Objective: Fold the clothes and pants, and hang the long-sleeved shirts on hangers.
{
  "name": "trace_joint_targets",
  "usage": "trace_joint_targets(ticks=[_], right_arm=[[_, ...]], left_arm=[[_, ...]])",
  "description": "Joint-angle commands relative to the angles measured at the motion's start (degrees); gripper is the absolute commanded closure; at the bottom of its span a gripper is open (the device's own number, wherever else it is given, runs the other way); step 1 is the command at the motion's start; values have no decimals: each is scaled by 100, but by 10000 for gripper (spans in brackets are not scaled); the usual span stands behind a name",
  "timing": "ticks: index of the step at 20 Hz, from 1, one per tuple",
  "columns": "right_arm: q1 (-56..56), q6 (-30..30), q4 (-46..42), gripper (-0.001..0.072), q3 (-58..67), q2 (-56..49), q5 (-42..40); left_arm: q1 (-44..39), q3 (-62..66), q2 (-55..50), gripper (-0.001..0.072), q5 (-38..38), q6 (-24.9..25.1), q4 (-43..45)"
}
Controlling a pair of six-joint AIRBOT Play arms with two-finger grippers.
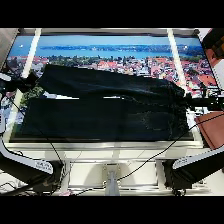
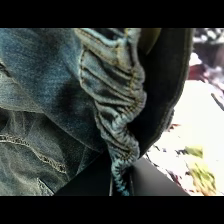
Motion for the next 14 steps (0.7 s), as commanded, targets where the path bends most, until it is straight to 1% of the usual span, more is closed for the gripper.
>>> trace_joint_targets(ticks=[1,3,4,6,8,9,10,11,12,13,14], right_arm=[[2,0,-20,666,2,-2,-103],[2,-2,-20,667,2,-2,-105],[2,0,-20,666,2,-2,-103],[2,0,-20,667,2,-2,-105],[2,0,-20,667,2,-2,-105],[2,2,-20,666,2,-2,-103],[2,2,-20,666,2,-2,-103],[2,2,-20,667,2,-2,-103],[2,2,-20,667,2,-2,-103],[2,2,-20,666,2,-2,-101],[2,2,-20,667,2,-2,-101]], left_arm=[[-17,2,0,680,26,-254,903],[-116,2,-20,680,24,-807,1735],[-179,2,-33,680,26,-942,2057],[-313,2,-83,680,31,-940,2437],[-398,4,-188,679,94,-942,2457],[-439,4,-267,663,94,-940,2457],[-498,4,-337,557,96,-940,2457],[-560,4,-382,379,101,-933,2459],[-632,4,-409,221,175,-870,2461],[-704,4,-417,190,297,-758,2479],[-772,4,-417,190,439,-695,2479]])
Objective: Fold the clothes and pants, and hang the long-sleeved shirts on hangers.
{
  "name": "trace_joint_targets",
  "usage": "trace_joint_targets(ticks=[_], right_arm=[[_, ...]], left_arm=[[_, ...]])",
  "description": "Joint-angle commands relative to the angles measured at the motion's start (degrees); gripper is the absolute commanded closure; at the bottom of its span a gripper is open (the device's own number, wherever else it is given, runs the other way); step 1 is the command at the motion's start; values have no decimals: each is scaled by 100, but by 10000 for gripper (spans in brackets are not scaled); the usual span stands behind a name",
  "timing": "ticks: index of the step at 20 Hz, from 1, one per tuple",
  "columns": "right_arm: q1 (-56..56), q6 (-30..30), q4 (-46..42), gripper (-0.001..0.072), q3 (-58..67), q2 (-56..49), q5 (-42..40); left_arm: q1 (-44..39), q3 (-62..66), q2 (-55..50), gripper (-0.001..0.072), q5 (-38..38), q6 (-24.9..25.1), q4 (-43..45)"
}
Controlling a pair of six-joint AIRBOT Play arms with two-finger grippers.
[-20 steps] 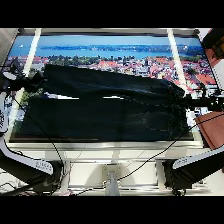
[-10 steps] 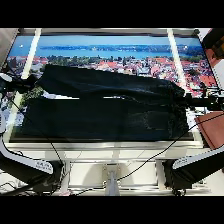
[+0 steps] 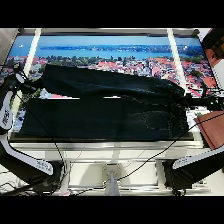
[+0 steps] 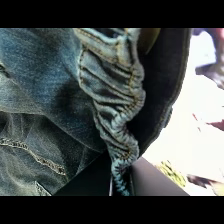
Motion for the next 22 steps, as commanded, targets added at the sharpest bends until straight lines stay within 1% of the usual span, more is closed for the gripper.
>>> trace_joint_targets(ticks=[1,5,10,12,13,14,19,22], right_arm=[[0,4,-7,666,-4,-2,9],[0,4,-7,667,-4,-2,9],[0,4,-7,666,-4,-2,9],[0,4,-7,667,-4,-2,7],[0,4,-7,667,-4,-2,7],[0,4,-7,667,-4,-2,7],[0,4,-9,667,-4,-2,4],[0,4,-22,666,-4,-2,4]], left_arm=[[-240,-4,-74,190,382,120,85],[-566,-4,-72,190,1043,116,83],[-817,-4,-76,190,1416,55,57],[-826,-4,-85,177,1591,24,-291],[-826,-4,-94,112,1657,26,-544],[-817,-4,-103,90,1681,28,-798],[-817,-4,-195,83,1668,33,-1392],[-815,-4,-251,84,1672,28,-1447]])
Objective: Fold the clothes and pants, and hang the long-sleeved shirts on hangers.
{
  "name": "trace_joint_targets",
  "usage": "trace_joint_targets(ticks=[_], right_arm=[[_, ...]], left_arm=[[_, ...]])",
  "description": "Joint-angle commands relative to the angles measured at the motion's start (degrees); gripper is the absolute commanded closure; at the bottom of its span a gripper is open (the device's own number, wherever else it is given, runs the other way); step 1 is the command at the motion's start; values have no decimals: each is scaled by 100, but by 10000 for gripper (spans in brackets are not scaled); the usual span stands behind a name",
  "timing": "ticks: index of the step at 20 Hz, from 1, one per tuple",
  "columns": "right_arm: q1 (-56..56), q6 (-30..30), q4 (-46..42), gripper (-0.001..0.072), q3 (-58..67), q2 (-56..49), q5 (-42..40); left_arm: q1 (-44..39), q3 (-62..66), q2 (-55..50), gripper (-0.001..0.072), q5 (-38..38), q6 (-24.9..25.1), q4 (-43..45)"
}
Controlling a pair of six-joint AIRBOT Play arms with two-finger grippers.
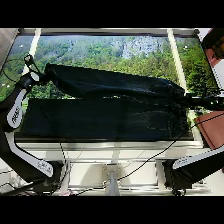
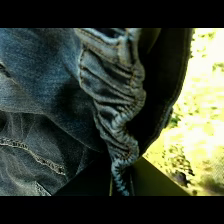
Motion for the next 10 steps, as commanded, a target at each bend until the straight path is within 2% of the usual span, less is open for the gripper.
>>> trace_joint_targets(ticks=[1,3,5,6,7,8,10], right_arm=[[0,2,-22,666,-2,-2,0],[0,2,-37,666,-2,-2,0],[0,4,-37,667,-2,-2,2],[0,7,-37,666,-2,-2,4],[0,4,-37,666,-2,-2,4],[0,2,-37,666,-2,-2,0],[0,0,-35,666,0,0,-2]], left_arm=[[0,7,-59,89,59,0,-214],[-2,7,-57,220,236,0,-214],[-4,7,-37,277,538,-4,-216],[-4,7,-7,433,595,-2,-212],[13,7,48,624,601,0,-205],[44,7,103,678,623,0,-192],[136,7,267,679,634,0,-192]])
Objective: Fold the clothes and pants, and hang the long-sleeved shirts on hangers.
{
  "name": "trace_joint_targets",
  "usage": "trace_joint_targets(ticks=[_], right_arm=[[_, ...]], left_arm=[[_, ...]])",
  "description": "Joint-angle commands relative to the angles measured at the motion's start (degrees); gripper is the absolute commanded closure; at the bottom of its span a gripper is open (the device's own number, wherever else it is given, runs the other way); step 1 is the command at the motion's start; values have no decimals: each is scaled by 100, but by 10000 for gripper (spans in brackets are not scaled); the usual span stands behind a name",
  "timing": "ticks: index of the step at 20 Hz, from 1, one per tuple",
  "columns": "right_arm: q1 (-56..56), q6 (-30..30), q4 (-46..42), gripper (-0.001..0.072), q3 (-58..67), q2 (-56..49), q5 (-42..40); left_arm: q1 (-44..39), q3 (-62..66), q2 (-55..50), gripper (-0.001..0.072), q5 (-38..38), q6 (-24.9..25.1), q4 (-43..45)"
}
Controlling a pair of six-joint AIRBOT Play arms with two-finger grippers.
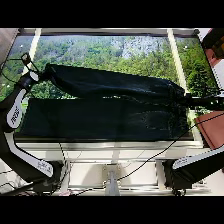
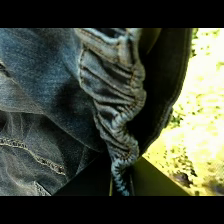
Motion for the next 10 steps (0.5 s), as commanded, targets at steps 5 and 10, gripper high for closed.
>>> trace_joint_targets(ticks=[5,10], right_arm=[[0,37,55,667,-4,105,-151],[2,76,57,667,-4,352,-76]], left_arm=[[472,4,708,680,-688,9,9],[942,4,876,680,-3027,4,1349]])
